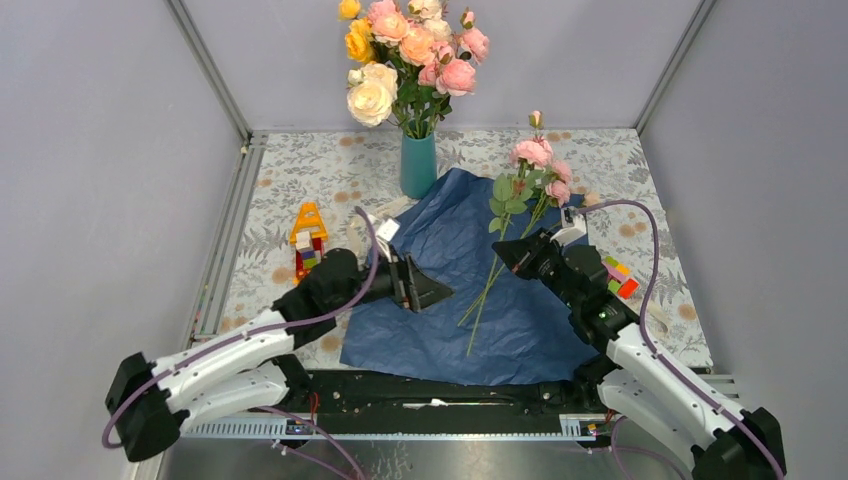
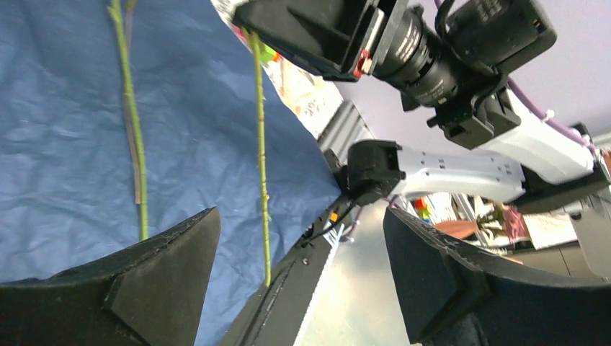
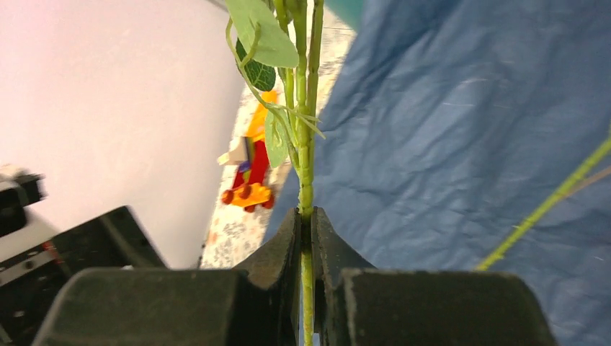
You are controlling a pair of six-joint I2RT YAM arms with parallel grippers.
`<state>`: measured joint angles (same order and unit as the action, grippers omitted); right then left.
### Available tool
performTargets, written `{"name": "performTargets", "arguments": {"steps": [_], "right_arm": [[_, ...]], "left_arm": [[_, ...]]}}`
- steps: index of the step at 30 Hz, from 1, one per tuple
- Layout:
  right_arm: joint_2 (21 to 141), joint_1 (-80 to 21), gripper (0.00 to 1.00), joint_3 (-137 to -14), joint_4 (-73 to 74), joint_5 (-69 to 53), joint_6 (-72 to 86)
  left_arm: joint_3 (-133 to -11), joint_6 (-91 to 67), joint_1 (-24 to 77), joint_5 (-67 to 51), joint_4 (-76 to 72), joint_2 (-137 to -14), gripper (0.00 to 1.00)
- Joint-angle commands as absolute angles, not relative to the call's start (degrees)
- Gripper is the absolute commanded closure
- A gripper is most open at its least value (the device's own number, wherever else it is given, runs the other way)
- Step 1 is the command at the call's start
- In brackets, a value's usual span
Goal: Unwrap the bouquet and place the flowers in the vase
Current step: Insert the fake flower into the vase.
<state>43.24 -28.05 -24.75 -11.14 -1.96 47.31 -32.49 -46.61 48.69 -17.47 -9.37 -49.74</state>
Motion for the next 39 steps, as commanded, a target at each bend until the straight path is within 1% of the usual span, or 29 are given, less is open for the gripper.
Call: {"name": "performTargets", "arguments": {"steps": [1, 4, 7, 9, 12, 13, 14, 17, 18, 21, 22, 23, 28, 31, 35, 39], "right_arm": [[41.8, -32.9, 1.0, -26.9, -20.6, -0.3, 49.6], [42.2, -34.9, 1.0, -29.3, -20.9, -0.4, 49.9], [42.6, -36.9, 1.0, -30.9, -22.3, -0.6, 50.0], [43.2, -38.2, 1.0, -31.8, -22.9, -0.5, 49.9], [44.2, -40.2, 1.0, -33.1, -24.2, -0.6, 50.0], [44.6, -40.9, 1.0, -33.5, -24.6, -0.5, 50.0], [44.9, -41.5, 1.0, -33.9, -24.8, -0.5, 49.8], [45.8, -42.8, 1.0, -34.8, -24.7, -0.3, 49.3], [46.0, -43.0, 1.0, -35.1, -24.6, -0.4, 49.2], [46.8, -43.4, 1.0, -35.7, -23.6, -0.6, 48.8], [46.8, -43.4, 1.0, -36.0, -22.9, -0.4, 48.6], [46.8, -43.4, 0.99, -36.3, -21.7, -0.3, 48.2], [46.4, -43.4, 0.69, -38.8, -15.9, 2.2, 46.6], [46.5, -43.2, 0.54, -40.0, -13.6, 2.9, 46.4], [46.4, -42.6, 0.43, -41.0, -12.6, 3.2, 46.3], [46.2, -41.2, 0.4, -43.3, -11.1, 2.2, 44.9]], "left_arm": [[-34.6, -47.8, 53.7, -15.7, -20.5, -54.4, 0.12], [-36.2, -46.5, 55.6, -13.9, -19.6, -57.0, 0.13], [-37.5, -45.8, 56.4, -13.3, -19.6, -59.0, 0.17], [-38.0, -45.7, 57.1, -13.3, -20.2, -60.5, 0.22], [-38.8, -45.8, 57.7, -13.1, -20.3, -62.0, 0.34], [-39.0, -45.9, 57.9, -13.0, -20.3, -62.4, 0.44], [-39.2, -46.0, 58.0, -13.0, -20.3, -62.6, 0.5], [-39.1, -46.0, 58.3, -12.6, -20.4, -62.4, 0.64], [-39.1, -45.9, 58.4, -12.6, -20.4, -62.3, 0.7], [-38.7, -45.3, 58.7, -13.2, -21.3, -62.3, 0.97], [-38.4, -45.2, 58.8, -13.3, -22.1, -62.2, 1.0], [-38.0, -44.8, 59.0, -13.3, -22.7, -62.0, 1.0], [-36.3, -42.8, 59.8, -13.8, -24.8, -60.6, 1.0], [-35.6, -41.8, 60.5, -13.6, -25.2, -59.4, 1.0], [-34.3, -41.7, 61.0, -12.2, -25.1, -57.4, 1.0], [-33.5, -41.7, 61.2, -11.4, -24.4, -56.0, 1.0]]}}
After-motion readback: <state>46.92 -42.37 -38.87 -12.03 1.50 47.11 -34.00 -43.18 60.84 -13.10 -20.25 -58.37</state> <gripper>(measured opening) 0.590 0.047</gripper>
